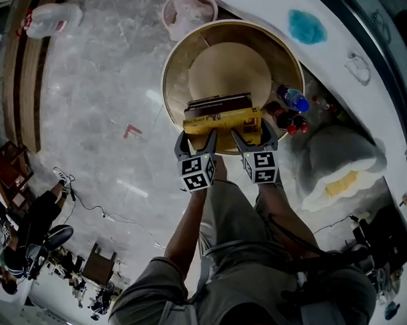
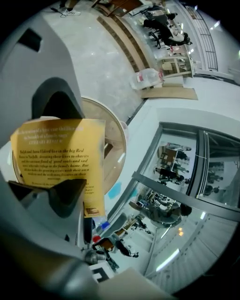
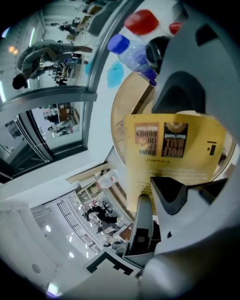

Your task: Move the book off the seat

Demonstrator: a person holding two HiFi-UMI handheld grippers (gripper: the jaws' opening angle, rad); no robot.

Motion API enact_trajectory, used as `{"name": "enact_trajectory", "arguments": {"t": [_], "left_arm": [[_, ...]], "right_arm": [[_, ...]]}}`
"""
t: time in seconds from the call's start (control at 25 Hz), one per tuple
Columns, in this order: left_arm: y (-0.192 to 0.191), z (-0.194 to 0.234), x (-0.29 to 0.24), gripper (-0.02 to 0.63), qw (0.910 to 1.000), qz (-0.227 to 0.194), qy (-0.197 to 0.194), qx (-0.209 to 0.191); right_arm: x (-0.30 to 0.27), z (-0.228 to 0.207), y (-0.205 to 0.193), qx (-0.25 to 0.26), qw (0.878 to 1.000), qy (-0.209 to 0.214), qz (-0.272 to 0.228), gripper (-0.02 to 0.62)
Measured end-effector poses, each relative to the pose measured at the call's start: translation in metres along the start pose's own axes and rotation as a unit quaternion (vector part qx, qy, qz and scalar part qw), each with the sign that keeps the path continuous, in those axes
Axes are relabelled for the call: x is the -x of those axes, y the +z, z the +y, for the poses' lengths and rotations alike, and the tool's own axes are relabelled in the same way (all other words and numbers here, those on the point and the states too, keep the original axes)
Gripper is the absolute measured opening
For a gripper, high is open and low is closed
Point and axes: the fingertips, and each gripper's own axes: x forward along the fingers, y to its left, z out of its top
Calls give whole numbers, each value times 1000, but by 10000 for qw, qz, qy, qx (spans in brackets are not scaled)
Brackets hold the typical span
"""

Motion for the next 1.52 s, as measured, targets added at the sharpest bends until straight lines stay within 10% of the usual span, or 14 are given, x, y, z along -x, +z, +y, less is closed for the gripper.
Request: {"name": "enact_trajectory", "arguments": {"t": [0.76,0.96,1.36,1.52], "left_arm": [[-21,28,-51,396,9991,-39,-378,207],[-2,23,-31,396,9976,-487,281,-397],[151,-56,115,394,9640,-2474,351,-910],[212,-84,192,394,9376,-3192,216,-1359]], "right_arm": [[-46,0,-21,-13,9997,38,-247,408],[-28,1,3,673,9948,-515,-568,408],[95,16,167,832,9734,-476,-2079,407],[161,47,254,1078,9533,-234,-2813,407]]}}
